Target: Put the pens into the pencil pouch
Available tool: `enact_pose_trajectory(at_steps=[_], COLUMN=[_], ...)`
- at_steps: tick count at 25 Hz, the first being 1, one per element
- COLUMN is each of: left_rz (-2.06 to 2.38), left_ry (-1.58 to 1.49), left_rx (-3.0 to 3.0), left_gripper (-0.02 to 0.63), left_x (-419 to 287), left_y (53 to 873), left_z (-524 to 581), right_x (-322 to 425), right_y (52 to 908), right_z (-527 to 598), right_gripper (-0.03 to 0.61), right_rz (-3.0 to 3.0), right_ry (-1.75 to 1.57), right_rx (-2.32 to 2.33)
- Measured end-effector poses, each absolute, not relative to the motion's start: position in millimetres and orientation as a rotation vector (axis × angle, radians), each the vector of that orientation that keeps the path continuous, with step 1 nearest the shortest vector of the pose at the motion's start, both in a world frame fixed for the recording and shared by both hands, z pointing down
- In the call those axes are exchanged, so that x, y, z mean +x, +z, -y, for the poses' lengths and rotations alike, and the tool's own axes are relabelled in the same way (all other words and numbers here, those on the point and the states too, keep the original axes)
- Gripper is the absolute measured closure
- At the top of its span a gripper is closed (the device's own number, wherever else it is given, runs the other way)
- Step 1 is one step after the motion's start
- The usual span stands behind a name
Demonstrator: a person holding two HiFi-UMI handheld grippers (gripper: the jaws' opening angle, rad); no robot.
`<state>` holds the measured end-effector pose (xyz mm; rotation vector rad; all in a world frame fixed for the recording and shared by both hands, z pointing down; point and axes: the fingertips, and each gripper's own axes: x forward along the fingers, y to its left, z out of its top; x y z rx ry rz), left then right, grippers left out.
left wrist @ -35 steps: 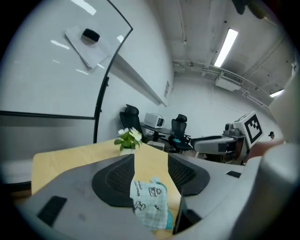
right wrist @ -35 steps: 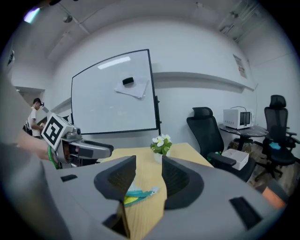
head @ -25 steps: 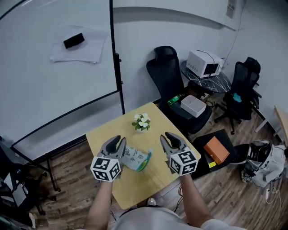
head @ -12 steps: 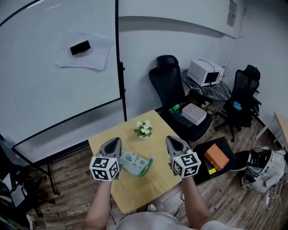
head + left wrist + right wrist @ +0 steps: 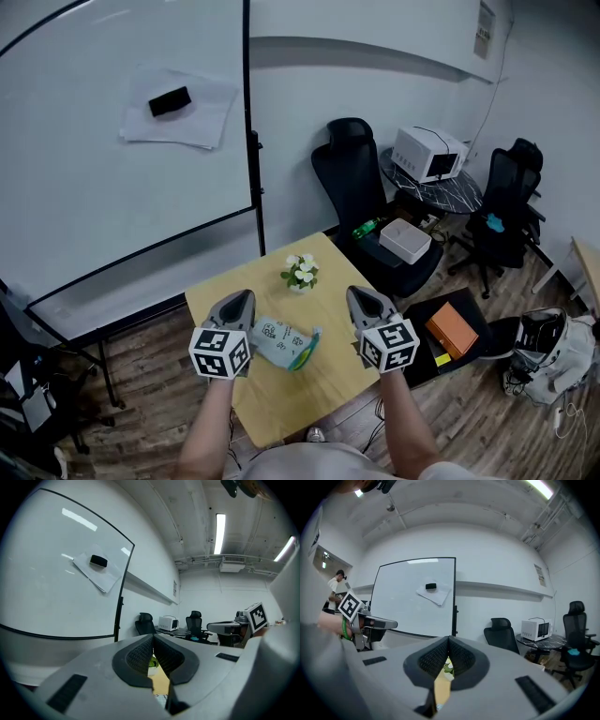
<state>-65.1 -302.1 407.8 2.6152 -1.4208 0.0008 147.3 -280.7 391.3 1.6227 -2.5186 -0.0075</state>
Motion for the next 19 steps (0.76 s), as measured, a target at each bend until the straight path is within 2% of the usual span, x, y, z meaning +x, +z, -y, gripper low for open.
enact_pose_trajectory(at_steps=[19], left_rz=[1.386], left_ry=[-0.007], left_rx=[2.618], left_gripper=[0.598], left_x=[-59.4], left_y=[410.2], left_z=[296.1], right_x=[146.7], right_y=[388.8], right_z=[278.1], right_gripper=[0.577], right_rz=[2.527], right_ry=[-0.013], right_rx=[1.615])
